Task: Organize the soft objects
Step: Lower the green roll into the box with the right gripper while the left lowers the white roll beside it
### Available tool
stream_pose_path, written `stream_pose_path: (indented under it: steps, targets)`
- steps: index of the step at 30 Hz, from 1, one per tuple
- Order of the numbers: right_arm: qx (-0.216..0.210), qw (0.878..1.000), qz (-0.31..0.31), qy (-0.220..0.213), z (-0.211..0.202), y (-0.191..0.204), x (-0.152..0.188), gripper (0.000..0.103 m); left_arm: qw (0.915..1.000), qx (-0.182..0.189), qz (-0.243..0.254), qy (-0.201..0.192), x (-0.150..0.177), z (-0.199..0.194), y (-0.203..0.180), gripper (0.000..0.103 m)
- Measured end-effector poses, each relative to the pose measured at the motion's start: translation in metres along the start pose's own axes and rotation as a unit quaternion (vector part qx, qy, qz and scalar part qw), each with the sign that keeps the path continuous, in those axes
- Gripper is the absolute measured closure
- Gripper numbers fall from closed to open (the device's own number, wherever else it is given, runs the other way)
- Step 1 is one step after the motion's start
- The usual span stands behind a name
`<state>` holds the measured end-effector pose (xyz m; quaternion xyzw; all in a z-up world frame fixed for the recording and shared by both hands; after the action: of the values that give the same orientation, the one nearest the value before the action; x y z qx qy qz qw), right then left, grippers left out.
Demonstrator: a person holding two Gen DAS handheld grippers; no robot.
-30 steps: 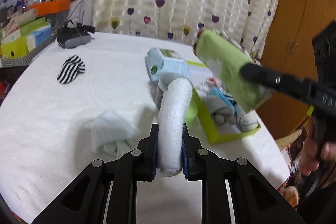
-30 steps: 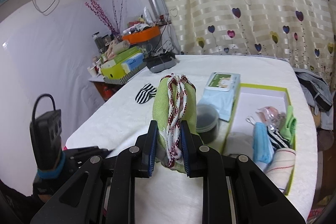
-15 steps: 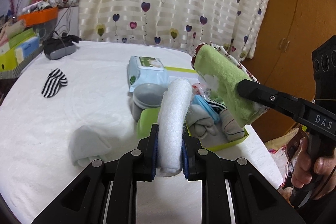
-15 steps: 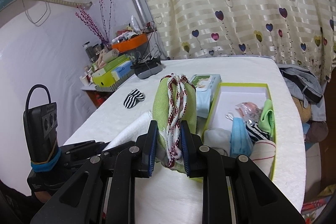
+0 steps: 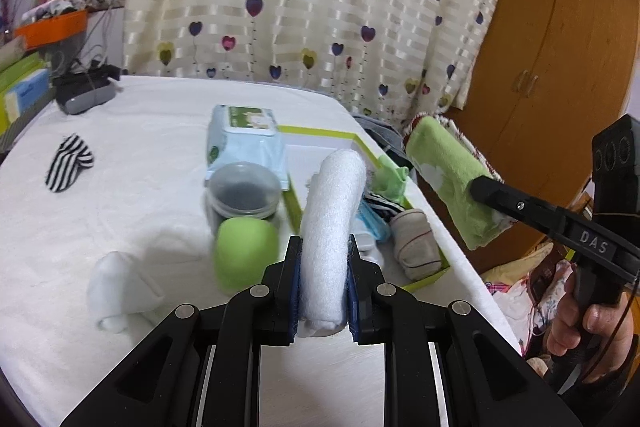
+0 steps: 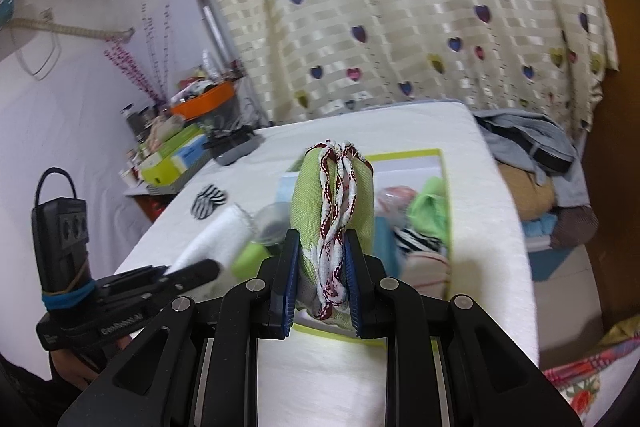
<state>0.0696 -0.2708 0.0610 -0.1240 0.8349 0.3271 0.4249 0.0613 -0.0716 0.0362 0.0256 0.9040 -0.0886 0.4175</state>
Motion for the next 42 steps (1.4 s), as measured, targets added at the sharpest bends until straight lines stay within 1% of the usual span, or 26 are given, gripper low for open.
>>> stream_pose_path:
  steps: [5, 12, 19, 37, 42]
  targets:
    - [0.018, 1.0, 0.021, 0.006, -0.004, -0.02, 0.01, 0.081, 0.9998, 0.014, 0.009, 0.011, 0.002, 0.009, -0.013, 0.086]
    - [0.032, 0.998, 0.048, 0.021, -0.004, -0.042, 0.027, 0.081, 0.9993, 0.021, 0.015, 0.027, 0.006, 0.023, -0.025, 0.086]
    - [0.026, 0.997, 0.06, 0.035, 0.013, -0.055, 0.032, 0.081, 0.9988, 0.022, 0.017, 0.039, 0.006, 0.037, -0.03, 0.086]
    - [0.012, 0.998, 0.051, 0.031, 0.066, -0.078, -0.004, 0.081, 0.9982, 0.019, 0.015, 0.055, -0.003, 0.062, -0.034, 0.086]
    - [0.009, 0.998, 0.048, 0.032, 0.077, -0.084, -0.014, 0.081, 0.9975, 0.024, 0.015, 0.065, -0.007, 0.071, -0.04, 0.086]
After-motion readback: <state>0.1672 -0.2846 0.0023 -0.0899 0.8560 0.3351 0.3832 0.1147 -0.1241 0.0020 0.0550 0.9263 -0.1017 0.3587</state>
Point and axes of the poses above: each gripper's, at about its wrist camera, not at the fingertips, and z roughly the way its jaws point, y to its left, x to its underside, the point moved 3 cm from there along z, roughly the way its jaws point, and after that the axes turned 13 degrees about -x, right-handed, at the moved point
